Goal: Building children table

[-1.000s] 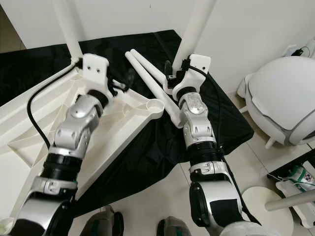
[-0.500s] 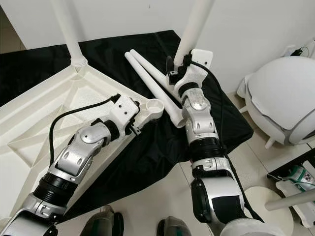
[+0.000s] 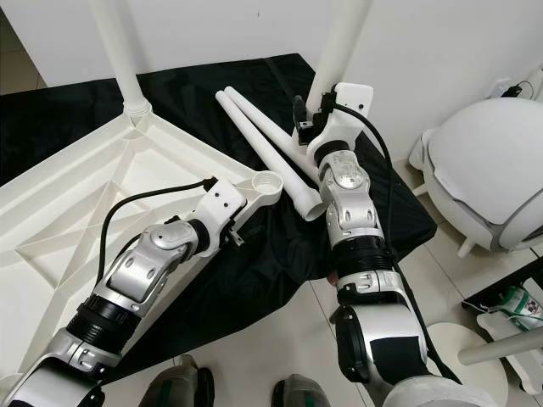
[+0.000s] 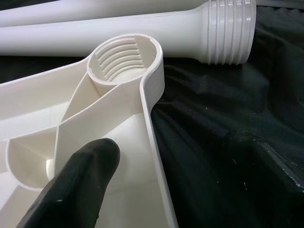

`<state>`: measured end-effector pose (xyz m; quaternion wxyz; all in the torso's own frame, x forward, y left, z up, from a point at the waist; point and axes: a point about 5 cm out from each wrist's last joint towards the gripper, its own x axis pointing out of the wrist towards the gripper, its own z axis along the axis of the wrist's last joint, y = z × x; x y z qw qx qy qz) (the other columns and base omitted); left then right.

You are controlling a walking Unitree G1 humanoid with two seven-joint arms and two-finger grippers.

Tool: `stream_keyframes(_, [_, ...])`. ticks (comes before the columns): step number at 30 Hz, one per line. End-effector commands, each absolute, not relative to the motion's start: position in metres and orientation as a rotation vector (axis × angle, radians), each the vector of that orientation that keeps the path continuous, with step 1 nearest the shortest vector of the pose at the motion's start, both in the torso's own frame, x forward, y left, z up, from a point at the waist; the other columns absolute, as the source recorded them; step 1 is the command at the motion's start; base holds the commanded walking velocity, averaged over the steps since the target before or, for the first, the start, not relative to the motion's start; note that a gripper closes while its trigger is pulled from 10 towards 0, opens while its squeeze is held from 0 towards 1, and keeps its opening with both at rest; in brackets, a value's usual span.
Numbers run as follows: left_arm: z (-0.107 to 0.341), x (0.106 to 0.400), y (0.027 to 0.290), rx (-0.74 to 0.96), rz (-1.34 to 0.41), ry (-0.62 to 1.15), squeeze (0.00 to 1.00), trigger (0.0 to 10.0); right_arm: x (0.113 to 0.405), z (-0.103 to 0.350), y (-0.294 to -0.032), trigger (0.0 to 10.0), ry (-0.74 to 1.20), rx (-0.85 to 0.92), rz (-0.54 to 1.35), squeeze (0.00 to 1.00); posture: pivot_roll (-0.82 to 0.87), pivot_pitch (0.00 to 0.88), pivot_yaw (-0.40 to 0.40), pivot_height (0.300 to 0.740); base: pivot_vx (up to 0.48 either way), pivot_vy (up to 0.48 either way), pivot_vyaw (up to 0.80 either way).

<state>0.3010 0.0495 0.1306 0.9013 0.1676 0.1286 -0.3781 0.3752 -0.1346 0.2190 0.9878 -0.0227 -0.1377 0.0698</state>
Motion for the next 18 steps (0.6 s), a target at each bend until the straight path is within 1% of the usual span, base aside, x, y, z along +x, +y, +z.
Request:
stream_keyframes(1, [0.1239,0.3045,0.0544,0.348,-0.696,0.316,0.0,10.0,0.3756,0.2241,-0.1349,10.0,-0.295,-0.047,0.134,0.0,-0.06,0.0,0.022,0.74,0.0,0.0,0.0])
stream_keyframes(4, [0.1244,0.3086,0.055,0.306,-0.653,0.354,0.0,10.0,0.3754,0.2238,-0.1366,10.0,-0.292,-0.054,0.126,0.0,-0.06,0.001,0.023,0.74,0.0,0.0,0.0])
stream_keyframes(5, [0.1236,0.3091,0.0555,0.303,-0.649,0.369,0.0,9.7,0.3755,0.2238,-0.1367,10.0,-0.291,-0.056,0.126,0.0,-0.06,0.001,0.023,0.74,0.0,0.0,0.0])
stream_keyframes(6, [0.1224,0.3092,0.0557,0.303,-0.647,0.382,0.0,4.9,0.3755,0.2238,-0.1368,10.0,-0.291,-0.057,0.125,0.0,-0.06,0.001,0.023,0.74,0.0,0.0,0.0])
stream_keyframes(8, [0.1224,0.3092,0.0557,0.303,-0.647,0.382,0.0,4.9,0.3755,0.2238,-0.1368,10.0,-0.291,-0.057,0.125,0.0,-0.06,0.001,0.023,0.74,0.0,0.0,0.0])
stream_keyframes(9, [0.1214,0.3092,0.0561,0.305,-0.647,0.39,0.0,4.6,0.3756,0.2238,-0.1369,10.0,-0.291,-0.058,0.124,0.0,-0.06,0.001,0.023,0.74,0.0,0.0,0.0])
stream_keyframes(10, [0.1214,0.3092,0.0561,0.305,-0.647,0.39,0.0,4.6,0.3756,0.2238,-0.1369,10.0,-0.291,-0.058,0.124,0.0,-0.06,0.001,0.023,0.74,0.0,0.0,0.0])
stream_keyframes(11, [0.1205,0.3087,0.0563,0.308,-0.652,0.4,0.0,0.4,0.3756,0.2239,-0.137,10.0,-0.291,-0.06,0.124,0.0,-0.06,0.001,0.025,0.74,0.0,0.0,0.0])
stream_keyframes(12, [0.1205,0.3087,0.0563,0.308,-0.652,0.4,0.0,0.4,0.3756,0.2239,-0.137,10.0,-0.291,-0.06,0.124,0.0,-0.06,0.001,0.025,0.74,0.0,0.0,0.0])
stream_keyframes(13, [0.1197,0.3078,0.0562,0.32,-0.664,0.404,0.0,0.0,0.3758,0.2241,-0.1371,10.0,-0.291,-0.061,0.123,0.0,-0.06,0.002,0.026,0.74,0.0,0.0,0.0])
stream_keyframes(18, [0.1172,0.3056,0.0564,0.35,-0.681,0.421,0.0,0.0,0.3759,0.2243,-0.1377,10.0,-0.291,-0.063,0.119,0.0,-0.06,0.002,0.028,0.74,0.0,0.0,0.0])
